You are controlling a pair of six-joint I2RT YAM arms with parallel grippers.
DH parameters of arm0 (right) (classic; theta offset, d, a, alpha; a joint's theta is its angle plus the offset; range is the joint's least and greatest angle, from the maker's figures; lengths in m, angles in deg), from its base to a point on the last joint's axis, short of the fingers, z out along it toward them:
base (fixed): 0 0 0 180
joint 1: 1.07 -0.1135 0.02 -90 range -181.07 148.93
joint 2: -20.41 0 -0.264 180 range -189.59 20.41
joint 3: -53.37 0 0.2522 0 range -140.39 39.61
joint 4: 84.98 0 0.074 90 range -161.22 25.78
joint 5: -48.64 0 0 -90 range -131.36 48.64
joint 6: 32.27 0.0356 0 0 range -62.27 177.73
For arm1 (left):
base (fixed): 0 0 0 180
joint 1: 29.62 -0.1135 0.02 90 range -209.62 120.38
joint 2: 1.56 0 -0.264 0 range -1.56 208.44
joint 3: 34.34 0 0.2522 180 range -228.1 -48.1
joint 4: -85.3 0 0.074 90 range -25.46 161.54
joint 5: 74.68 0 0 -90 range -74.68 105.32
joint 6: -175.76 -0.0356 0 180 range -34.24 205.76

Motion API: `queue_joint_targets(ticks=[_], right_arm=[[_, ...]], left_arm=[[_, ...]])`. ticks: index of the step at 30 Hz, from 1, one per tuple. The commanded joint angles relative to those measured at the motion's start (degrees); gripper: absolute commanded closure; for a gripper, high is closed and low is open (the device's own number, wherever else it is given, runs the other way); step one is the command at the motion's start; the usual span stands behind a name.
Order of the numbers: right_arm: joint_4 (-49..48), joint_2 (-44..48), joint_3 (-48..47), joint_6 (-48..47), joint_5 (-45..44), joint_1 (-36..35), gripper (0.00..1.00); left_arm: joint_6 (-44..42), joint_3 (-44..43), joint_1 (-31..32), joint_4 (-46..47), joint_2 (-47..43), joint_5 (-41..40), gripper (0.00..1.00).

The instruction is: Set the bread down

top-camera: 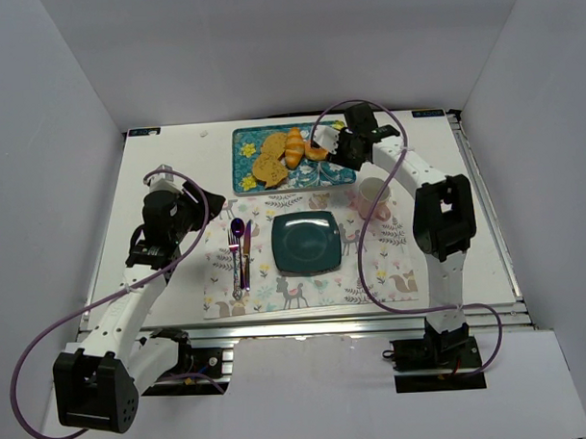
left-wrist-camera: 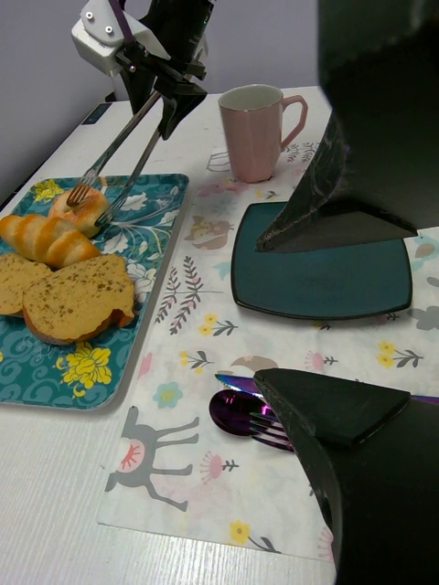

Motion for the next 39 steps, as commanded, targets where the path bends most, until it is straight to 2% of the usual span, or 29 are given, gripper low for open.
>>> queue_joint_targets(ticks=[1,9,12,22,24,29,39], right_arm=[[-2.7,-0.9,-1.6,-1.8,-0.8,-0.6,0.49],[-4.0,-1.8,-1.5,-3.2,-3.2,-1.4,0.50],[-3.7,-2.3,-2.0,-3.7,-3.9,-1.7,0.53],[-3.3,-0.5,-1.6,-2.8,-5.2,-1.5,0.84],[-3.3,0.4,-1.4,-1.6,-4.4,-1.3,0.86],[-3.9,5.1,0.3,1.6,-2.2,-1.1,0.91],[-5.6,19.2,13.8,5.4,3.6,-1.1,0.95]], left_arm=[[-0.2,0.6,0.3,0.4,-1.3,-0.6,0.37],[-0.3,0.4,0.2,0.5,-1.1,-0.6,0.37],[-0.4,0.3,0.2,0.5,-1.0,-0.6,0.37],[-0.4,0.5,0.2,1.1,-0.8,-0.8,0.37],[-0.4,0.4,0.2,1.2,-0.5,-0.7,0.37],[-0.6,-0.1,0.3,1.3,0.1,-0.6,0.37],[-0.6,-0.4,0.2,2.9,1.7,0.0,0.37]])
